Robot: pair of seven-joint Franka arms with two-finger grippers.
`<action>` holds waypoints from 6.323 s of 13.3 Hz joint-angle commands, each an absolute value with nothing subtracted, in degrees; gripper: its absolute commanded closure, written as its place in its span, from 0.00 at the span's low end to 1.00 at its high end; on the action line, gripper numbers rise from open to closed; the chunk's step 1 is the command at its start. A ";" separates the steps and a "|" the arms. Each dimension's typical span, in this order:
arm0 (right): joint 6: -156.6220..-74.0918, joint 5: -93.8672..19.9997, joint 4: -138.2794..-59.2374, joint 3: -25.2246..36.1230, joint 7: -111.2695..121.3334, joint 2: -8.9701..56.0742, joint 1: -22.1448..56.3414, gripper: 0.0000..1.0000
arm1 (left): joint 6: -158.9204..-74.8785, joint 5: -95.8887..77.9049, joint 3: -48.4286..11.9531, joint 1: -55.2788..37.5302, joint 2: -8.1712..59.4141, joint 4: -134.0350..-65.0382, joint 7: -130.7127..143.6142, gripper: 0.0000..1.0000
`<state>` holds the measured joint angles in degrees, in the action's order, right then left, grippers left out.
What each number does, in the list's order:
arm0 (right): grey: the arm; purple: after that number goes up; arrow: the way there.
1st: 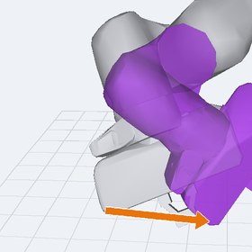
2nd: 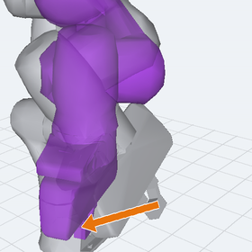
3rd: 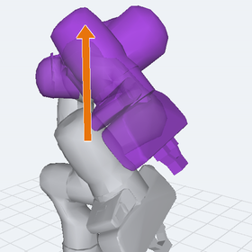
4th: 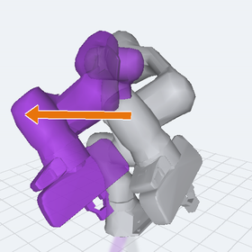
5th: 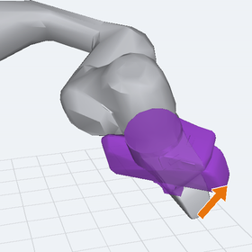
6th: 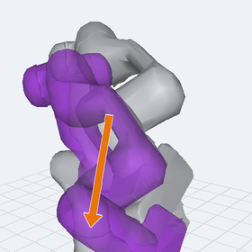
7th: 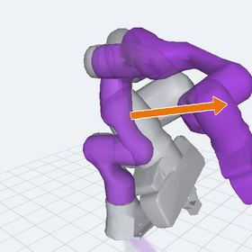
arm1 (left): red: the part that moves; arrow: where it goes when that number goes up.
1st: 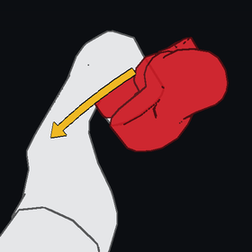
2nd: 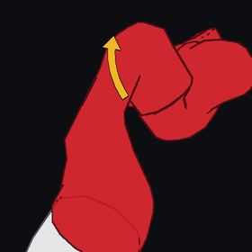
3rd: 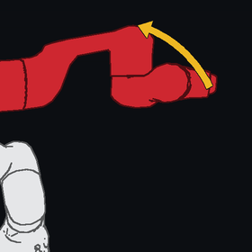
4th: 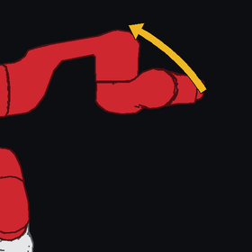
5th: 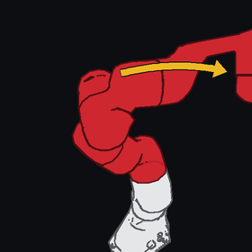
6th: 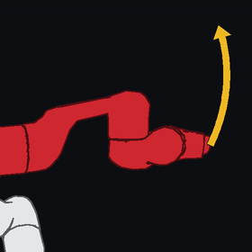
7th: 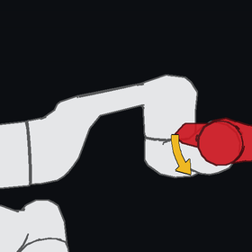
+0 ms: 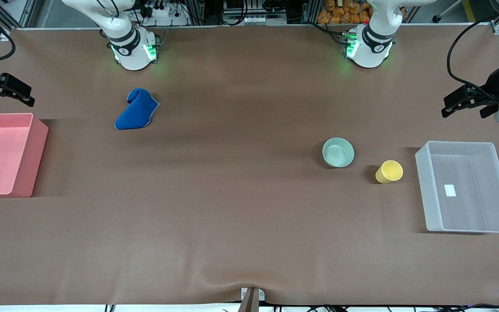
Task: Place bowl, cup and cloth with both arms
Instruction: 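Reach the right gripper to the blue cloth while the left reaches the bowl, then grasp the blue cloth with the right gripper while the left grasps the bowl, then carry the cloth to the pink bin while the left carries the bowl, then release the green bowl into the clear bin and reach toward the yellow cup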
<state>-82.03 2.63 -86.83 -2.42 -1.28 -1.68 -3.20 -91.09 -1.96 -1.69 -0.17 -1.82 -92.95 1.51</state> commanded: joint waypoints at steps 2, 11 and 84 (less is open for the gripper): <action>-80.77 1.67 -87.98 -2.02 -1.58 -2.99 -3.25 0.00 | -90.53 -2.99 -1.41 -0.61 -2.11 -92.90 2.20 0.00; -76.55 -2.72 -93.06 -1.76 -1.67 -1.85 -5.97 0.00 | -93.94 -4.82 -1.41 -0.18 0.44 -97.54 2.72 0.00; -81.88 28.38 -81.91 -2.11 28.72 18.46 -18.45 0.99 | -127.39 -12.13 14.41 8.61 31.38 -97.41 -32.43 0.00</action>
